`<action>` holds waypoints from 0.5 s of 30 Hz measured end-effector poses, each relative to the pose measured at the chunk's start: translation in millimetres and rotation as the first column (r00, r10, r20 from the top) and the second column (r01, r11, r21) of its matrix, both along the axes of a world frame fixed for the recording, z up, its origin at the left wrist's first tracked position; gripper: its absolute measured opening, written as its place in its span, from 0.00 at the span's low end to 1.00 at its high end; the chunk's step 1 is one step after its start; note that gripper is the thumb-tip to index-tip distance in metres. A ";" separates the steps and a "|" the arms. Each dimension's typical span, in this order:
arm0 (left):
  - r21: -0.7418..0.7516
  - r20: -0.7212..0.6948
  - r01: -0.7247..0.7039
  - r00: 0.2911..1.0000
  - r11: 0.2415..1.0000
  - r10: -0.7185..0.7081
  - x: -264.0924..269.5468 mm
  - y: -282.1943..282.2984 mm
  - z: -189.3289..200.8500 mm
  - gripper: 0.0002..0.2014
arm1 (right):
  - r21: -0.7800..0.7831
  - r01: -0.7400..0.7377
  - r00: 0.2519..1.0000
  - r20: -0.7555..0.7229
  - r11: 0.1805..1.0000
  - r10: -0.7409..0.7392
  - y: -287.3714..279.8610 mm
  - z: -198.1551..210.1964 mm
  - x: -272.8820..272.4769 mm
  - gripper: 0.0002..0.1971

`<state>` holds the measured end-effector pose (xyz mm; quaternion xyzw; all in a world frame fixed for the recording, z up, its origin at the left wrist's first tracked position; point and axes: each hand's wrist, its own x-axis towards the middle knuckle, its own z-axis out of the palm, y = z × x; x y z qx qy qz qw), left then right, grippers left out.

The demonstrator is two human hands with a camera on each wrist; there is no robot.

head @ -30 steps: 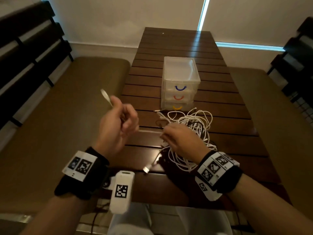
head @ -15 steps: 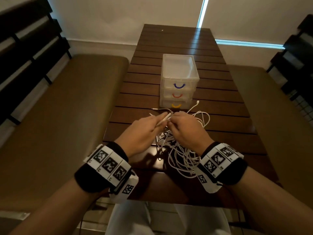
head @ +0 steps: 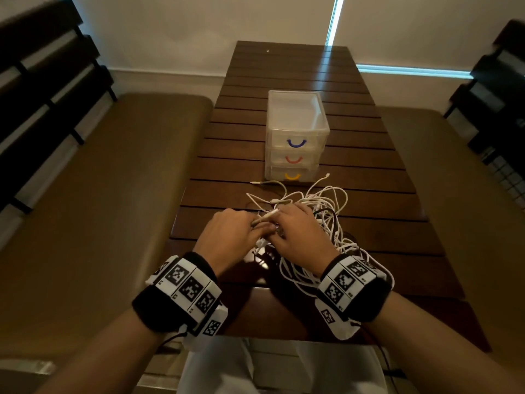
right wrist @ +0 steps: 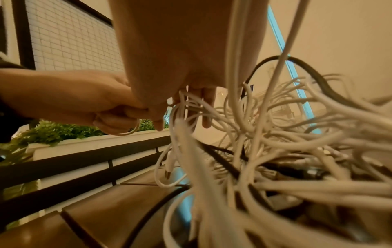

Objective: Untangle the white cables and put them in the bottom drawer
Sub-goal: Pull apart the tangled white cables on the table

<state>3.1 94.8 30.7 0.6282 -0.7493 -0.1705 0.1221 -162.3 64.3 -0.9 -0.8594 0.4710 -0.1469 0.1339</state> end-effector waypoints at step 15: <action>-0.116 -0.907 -0.282 0.422 0.953 0.015 27.3 7.5 42.1 0.17 | -0.029 0.148 0.970 0.200 0.989 -0.139 -18.6 3.8 -22.4 0.09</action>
